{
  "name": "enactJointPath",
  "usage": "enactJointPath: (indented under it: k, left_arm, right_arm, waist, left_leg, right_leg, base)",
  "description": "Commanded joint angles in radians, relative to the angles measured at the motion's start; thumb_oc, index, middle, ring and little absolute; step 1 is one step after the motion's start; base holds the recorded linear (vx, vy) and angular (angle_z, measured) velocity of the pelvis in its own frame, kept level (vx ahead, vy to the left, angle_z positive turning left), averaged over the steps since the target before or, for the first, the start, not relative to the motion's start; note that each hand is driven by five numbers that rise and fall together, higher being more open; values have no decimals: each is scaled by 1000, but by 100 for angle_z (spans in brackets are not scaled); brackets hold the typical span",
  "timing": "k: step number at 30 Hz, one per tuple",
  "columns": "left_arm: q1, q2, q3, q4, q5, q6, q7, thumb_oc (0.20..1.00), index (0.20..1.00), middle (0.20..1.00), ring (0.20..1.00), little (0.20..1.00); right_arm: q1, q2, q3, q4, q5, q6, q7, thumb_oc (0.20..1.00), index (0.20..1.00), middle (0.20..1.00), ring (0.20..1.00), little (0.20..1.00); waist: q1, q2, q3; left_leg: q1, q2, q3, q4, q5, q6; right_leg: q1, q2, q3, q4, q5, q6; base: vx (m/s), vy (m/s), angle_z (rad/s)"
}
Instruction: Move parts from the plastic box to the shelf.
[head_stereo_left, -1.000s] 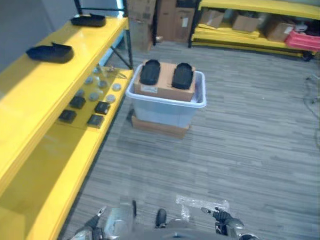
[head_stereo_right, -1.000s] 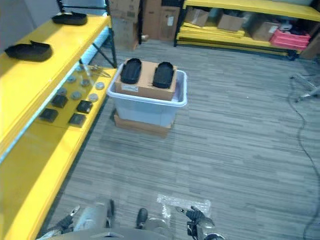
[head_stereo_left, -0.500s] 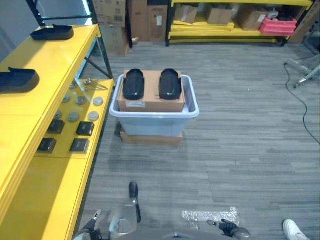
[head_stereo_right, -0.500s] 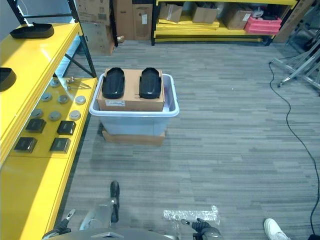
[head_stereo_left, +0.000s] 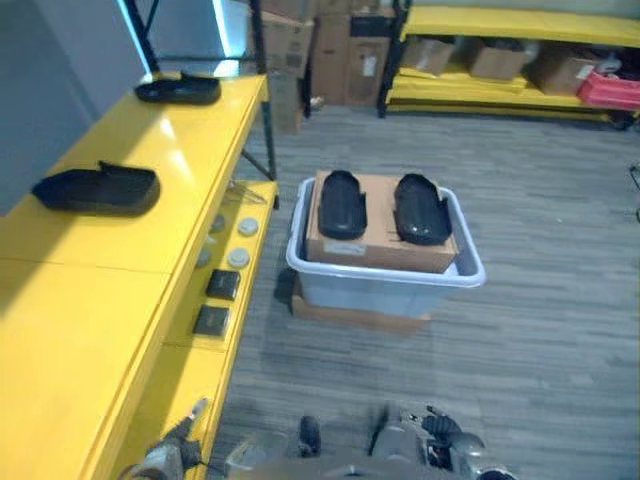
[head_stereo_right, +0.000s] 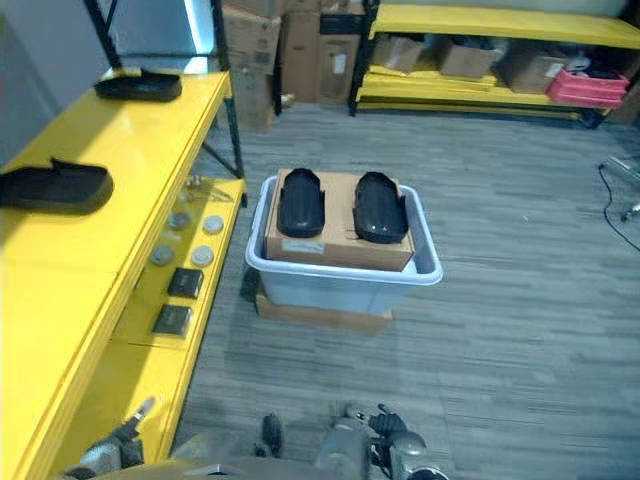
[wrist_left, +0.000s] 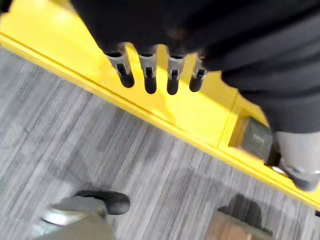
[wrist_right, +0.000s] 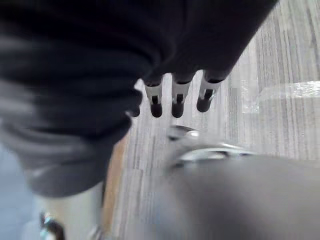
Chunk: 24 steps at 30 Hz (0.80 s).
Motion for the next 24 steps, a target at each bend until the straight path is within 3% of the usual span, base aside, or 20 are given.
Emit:
enactJointPath:
  k: [1,4,8,18,21,22,24]
  left_arm:
    - [-4,-10,-16,6,-4,-5,2,1000,1000,1000,1000,1000]
    - [10,-24,-4,13,16,-13,4,1000,1000,1000,1000,1000]
    - [30,-30,5,19,38,-18,-3,1000,1000,1000,1000,1000]
    - [100,-38,21,7,91,-37,-12,1000,1000,1000,1000,1000]
    - [150,-36,44,-18,129,-46,-14,1000,1000,1000,1000,1000]
    - [178,-31,60,-21,148,-60,-20,1000,1000,1000,1000,1000]
    - [194,-17,79,-17,162,-67,-33,1000,1000,1000,1000,1000]
  right_arm:
    - [12,-14,9,5,5,-33,-4,1000,1000,1000,1000,1000]
    - [20,-9,5,5,4,-35,-15,1000,1000,1000,1000,1000]
    - [25,-18,-8,4,38,-28,-14,1000,1000,1000,1000,1000]
    - [28,-48,-65,-161,231,-108,-111,1000,1000,1000,1000,1000]
    - [27,-89,-129,-431,301,-161,-281,1000,1000,1000,1000,1000]
    - [25,-126,-195,-559,247,-216,-365,1000,1000,1000,1000,1000]
    - [2,-203,-304,-750,174,-239,-462,1000,1000,1000,1000,1000]
  waist:
    - [16,-17,0]
    - [23,-35,-16]
    - [27,-41,-28]
    - [35,-35,-60]
    - [29,-34,-60]
    - [25,-31,-59]
    - [17,-23,-53]
  left_leg:
    - [45,74,-14,-232,104,-92]
    - [63,104,-5,-248,111,-113]
    - [87,126,-4,-268,116,-130]
    - [122,170,8,-301,129,-161]
    - [120,181,15,-294,132,-165]
    - [116,185,18,-291,134,-164]
    - [107,190,19,-285,135,-165]
  right_leg:
    - [192,70,-41,-65,128,-22]
    - [233,79,-55,-117,130,-6]
    - [259,90,-65,-141,123,-12]
    - [303,114,-98,-165,89,-37]
    - [306,117,-99,-158,78,-44]
    - [304,118,-98,-151,70,-46]
    - [298,118,-99,-139,56,-48]
  base:
    - [78,-180,30]
    - [94,-169,0]
    - [91,-90,1]
    - [65,-49,3]
    - [91,-73,7]
    - [103,-66,3]
    - [65,-35,5]
